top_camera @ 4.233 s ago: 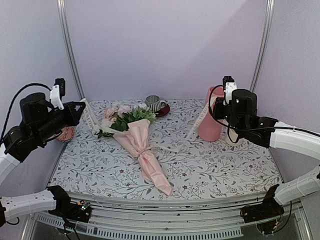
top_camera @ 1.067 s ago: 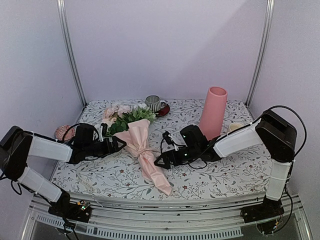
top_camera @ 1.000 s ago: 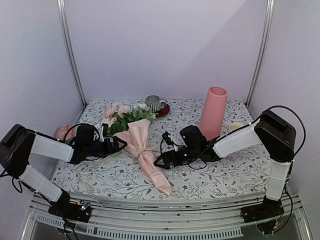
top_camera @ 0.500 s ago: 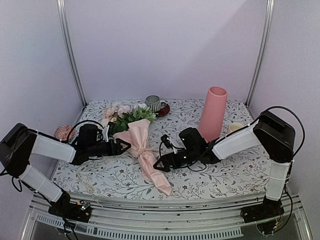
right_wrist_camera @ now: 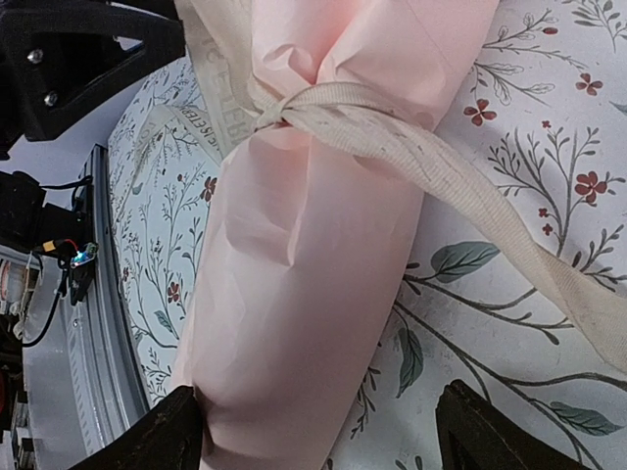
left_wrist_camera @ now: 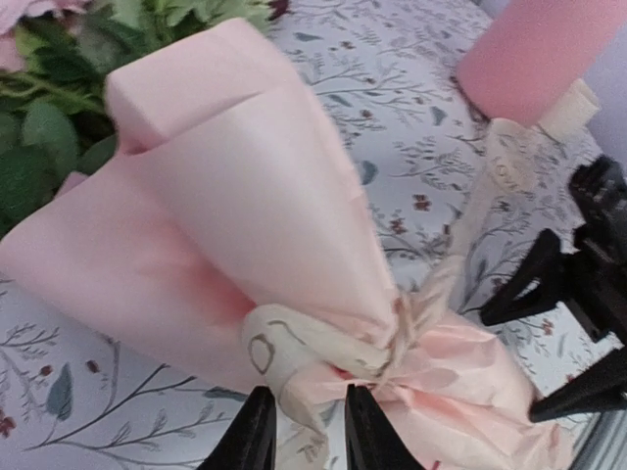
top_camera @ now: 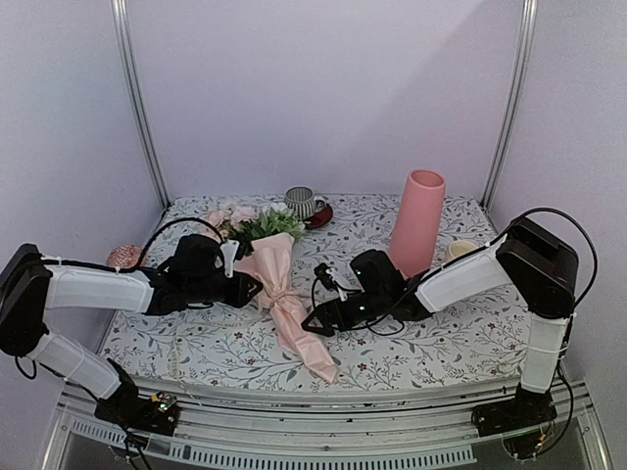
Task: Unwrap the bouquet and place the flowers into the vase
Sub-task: Adjust the ribbon in the folded wrapping paper, then adjust the ribbon on the folded wrapping paper.
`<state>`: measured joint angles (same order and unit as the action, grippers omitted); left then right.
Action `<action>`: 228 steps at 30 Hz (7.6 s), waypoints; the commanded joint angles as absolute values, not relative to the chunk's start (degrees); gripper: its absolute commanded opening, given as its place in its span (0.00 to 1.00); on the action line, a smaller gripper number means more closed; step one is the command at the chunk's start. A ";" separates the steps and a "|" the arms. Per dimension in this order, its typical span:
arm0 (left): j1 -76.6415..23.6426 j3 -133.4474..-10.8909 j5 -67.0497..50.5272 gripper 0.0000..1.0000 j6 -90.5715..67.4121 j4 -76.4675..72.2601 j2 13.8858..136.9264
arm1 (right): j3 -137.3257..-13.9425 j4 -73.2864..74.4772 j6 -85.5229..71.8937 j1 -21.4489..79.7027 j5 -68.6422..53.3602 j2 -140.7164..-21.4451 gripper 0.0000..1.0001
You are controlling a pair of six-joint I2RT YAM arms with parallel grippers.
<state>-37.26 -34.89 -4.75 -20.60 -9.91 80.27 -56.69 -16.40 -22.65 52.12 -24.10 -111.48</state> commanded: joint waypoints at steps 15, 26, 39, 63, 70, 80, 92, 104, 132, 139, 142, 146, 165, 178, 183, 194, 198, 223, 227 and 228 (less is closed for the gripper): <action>-24.36 -32.05 16.49 0.42 -33.55 10.23 68.68 | -56.50 -17.40 -21.71 52.35 -19.77 -107.69 0.84; -34.95 -27.67 -7.98 0.32 -22.83 -9.68 65.55 | -54.64 -18.11 -21.98 52.34 -17.43 -104.06 0.83; -41.31 -26.15 -7.37 0.28 -24.97 -22.86 79.68 | -55.07 -20.13 -21.20 52.33 -18.15 -103.65 0.84; -41.50 -29.11 -6.81 0.28 -21.54 -25.69 86.66 | -63.22 -19.48 -25.91 52.33 -25.37 -114.48 0.79; -41.68 -32.33 -5.39 0.24 -19.98 -23.37 89.59 | -64.99 -18.46 -26.62 52.38 -27.64 -117.49 0.73; -42.35 -35.10 -5.41 0.19 -18.68 -22.30 93.16 | -64.59 -17.14 -27.06 52.33 -27.66 -118.87 0.70; -42.95 -34.86 -2.64 0.00 -19.09 -19.56 90.27 | -61.22 -17.44 -27.75 52.30 -24.35 -117.59 0.69; -42.89 -32.02 6.22 0.00 -27.23 -15.47 84.04 | -58.63 -16.77 -30.34 52.36 -18.33 -117.11 0.67; -42.89 -32.18 -1.91 0.17 -24.08 -19.52 87.63 | -68.79 -11.71 -14.10 51.31 -16.40 -111.10 0.64; -42.89 -32.87 -1.26 0.12 -24.12 -19.83 89.56 | -76.68 -9.47 -12.13 50.36 -19.58 -116.75 0.35; -42.93 -33.03 -1.01 0.07 -24.01 -19.93 90.05 | -78.65 -9.28 -11.48 50.38 -20.47 -118.81 0.31; -42.90 -32.70 -1.44 0.00 -24.14 -20.31 89.98 | -81.03 -8.64 -11.30 50.41 -21.48 -121.67 0.30; -42.96 -27.45 -3.40 0.00 -28.30 -27.86 88.86 | -69.81 -15.19 -18.26 52.35 -27.91 -121.34 0.30; -42.97 -25.08 -6.50 0.00 -27.68 -31.79 88.68 | -72.03 -11.46 -16.47 52.28 -20.93 -117.85 0.37; -42.95 -24.99 -6.59 0.00 -27.67 -31.77 88.51 | -77.60 -8.97 -16.21 52.21 -21.75 -122.19 0.38; -42.91 -26.08 -3.44 0.00 -28.40 -29.78 88.62 | -79.79 -6.83 -17.05 52.55 -21.99 -126.50 0.37; -42.95 -26.18 -1.62 0.00 -28.72 -28.66 87.73 | -78.51 -3.09 -16.55 53.03 -17.09 -126.62 0.36; -43.78 -24.71 -4.35 0.12 -25.23 -28.53 81.82 | -62.38 -16.81 -9.08 52.93 -2.08 -105.75 0.37; -44.10 -24.78 -2.81 0.22 -24.59 -26.69 80.08 | -58.05 -24.43 -7.77 52.97 -1.46 -101.52 0.39; -44.14 -24.86 -2.46 0.24 -24.24 -26.23 79.61 | -56.41 -26.53 -7.59 52.98 -1.08 -100.33 0.40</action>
<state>-43.46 -24.88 -3.49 -25.96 -27.29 81.97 -60.45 -16.86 -9.72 52.86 -2.96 -105.06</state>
